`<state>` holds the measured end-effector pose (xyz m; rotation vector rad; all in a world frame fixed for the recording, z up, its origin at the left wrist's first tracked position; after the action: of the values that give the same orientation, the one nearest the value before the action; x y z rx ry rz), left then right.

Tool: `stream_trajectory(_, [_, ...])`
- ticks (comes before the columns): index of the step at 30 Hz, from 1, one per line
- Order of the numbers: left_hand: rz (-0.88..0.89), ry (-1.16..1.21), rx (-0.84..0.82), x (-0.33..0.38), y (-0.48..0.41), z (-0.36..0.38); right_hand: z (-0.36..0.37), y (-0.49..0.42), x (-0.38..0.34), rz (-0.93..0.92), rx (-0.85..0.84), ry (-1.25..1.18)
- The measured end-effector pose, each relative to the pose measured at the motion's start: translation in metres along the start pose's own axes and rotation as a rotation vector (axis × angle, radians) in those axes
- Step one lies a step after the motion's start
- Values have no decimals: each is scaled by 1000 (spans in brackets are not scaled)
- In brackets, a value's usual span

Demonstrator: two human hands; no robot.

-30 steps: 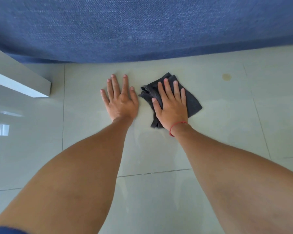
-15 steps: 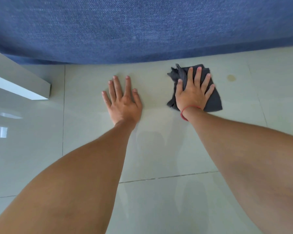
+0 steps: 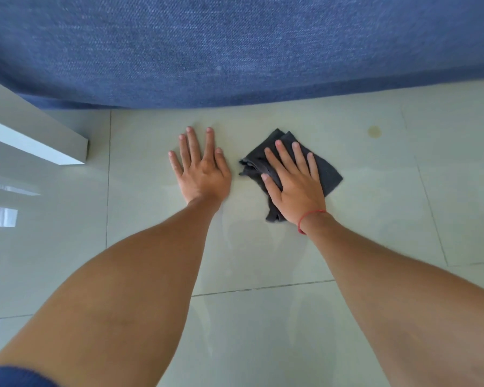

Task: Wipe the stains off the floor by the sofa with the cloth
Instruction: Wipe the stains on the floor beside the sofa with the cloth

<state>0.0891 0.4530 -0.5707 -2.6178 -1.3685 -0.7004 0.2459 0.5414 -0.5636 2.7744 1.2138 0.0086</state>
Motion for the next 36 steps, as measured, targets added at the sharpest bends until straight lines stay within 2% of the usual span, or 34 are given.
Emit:
stream_trajectory(6, [7, -6, -8, -1, 0, 0, -2, 9, 27, 231, -27, -44])
stream_trajectory(14, [11, 4, 15, -2, -1, 4, -2, -51, 7, 492, 9, -65])
stream_trajectory(18, [11, -3, 19, -3, -1, 4, -2, -61, -11, 440, 24, -83])
stream_trajectory(24, [-57, 20, 40, 7, -3, 2, -2, -28, -16, 132, 12, -38])
stream_trajectory(27, [-51, 64, 54, 38, -7, 6, -1, -7, 7, 149, 0, -59])
stream_trajectory(31, [159, 81, -61, 80, -4, 28, 4, 14, 42, 383, 28, -92])
stream_trajectory(36, [188, 3, -66, 74, 2, 42, 2, 9, 77, 774, 70, -162])
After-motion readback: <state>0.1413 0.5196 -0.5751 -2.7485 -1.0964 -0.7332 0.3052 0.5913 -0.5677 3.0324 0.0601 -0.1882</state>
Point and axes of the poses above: each hand's wrist, its own y-axis away from the middle knuckle, its own z-axis out of the palm, x = y × z, the point moved 1 cm from there along -y, towards the middle knuckle, and after that the axes turned 10 degrees about y, right-handed, at the moved point
